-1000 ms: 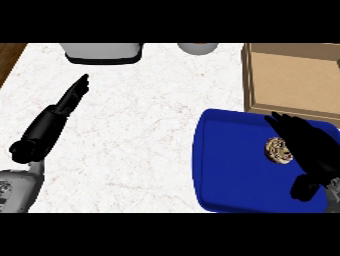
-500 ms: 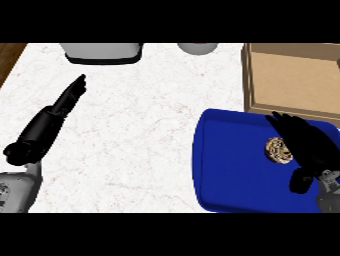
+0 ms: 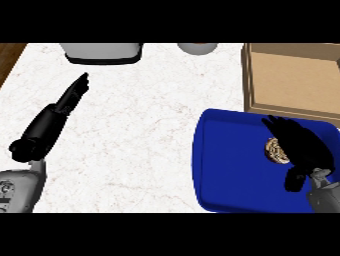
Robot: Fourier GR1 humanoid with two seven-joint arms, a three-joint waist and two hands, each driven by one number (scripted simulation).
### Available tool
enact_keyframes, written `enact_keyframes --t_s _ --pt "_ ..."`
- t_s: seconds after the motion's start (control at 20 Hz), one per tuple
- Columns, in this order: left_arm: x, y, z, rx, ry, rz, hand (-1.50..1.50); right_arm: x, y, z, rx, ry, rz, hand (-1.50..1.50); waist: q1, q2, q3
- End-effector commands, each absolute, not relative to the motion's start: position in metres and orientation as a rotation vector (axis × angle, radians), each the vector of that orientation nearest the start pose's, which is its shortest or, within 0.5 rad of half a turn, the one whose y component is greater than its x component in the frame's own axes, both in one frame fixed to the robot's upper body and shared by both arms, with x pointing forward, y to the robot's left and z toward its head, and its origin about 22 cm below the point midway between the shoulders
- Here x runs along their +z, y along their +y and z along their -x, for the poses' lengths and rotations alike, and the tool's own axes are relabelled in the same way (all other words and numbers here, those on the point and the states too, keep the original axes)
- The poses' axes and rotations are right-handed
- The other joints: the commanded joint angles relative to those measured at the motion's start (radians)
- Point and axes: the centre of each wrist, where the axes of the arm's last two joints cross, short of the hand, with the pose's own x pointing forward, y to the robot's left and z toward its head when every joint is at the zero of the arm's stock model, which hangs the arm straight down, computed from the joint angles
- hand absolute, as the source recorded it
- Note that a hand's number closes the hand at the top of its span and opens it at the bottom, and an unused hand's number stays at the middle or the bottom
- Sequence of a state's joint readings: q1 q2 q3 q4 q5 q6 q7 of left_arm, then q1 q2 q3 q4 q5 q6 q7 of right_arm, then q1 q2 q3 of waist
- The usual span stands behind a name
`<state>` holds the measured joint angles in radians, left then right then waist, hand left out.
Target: Pick the cupcake from the tray and place it in the cardboard box
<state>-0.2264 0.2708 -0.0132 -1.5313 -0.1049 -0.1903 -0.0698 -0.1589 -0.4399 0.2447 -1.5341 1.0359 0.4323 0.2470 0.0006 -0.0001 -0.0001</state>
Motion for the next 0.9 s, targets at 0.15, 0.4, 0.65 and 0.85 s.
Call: enact_keyframes --t_s 0.15,0.4,0.65,0.85 --pt "0.068 0.284 -0.288 -0.534 -1.739 -0.096 0.00 0.033 -0.272 -0.276 1.442 -0.839 0.949 -1.50 0.000 0.000 0.000" --pt "0.067 0.267 -0.284 -0.536 -1.754 -0.106 0.00 0.012 -0.277 -0.293 1.419 -0.850 0.892 -1.50 0.003 0.001 0.000" --pt "0.056 0.278 -0.295 -0.535 -1.742 -0.087 0.00 0.006 -0.286 -0.291 1.513 -0.920 0.864 1.50 0.001 0.002 0.000" --pt "0.053 0.261 -0.285 -0.530 -1.755 -0.075 0.00 -0.001 -0.283 -0.282 1.535 -1.070 0.913 1.50 0.001 0.001 0.000"
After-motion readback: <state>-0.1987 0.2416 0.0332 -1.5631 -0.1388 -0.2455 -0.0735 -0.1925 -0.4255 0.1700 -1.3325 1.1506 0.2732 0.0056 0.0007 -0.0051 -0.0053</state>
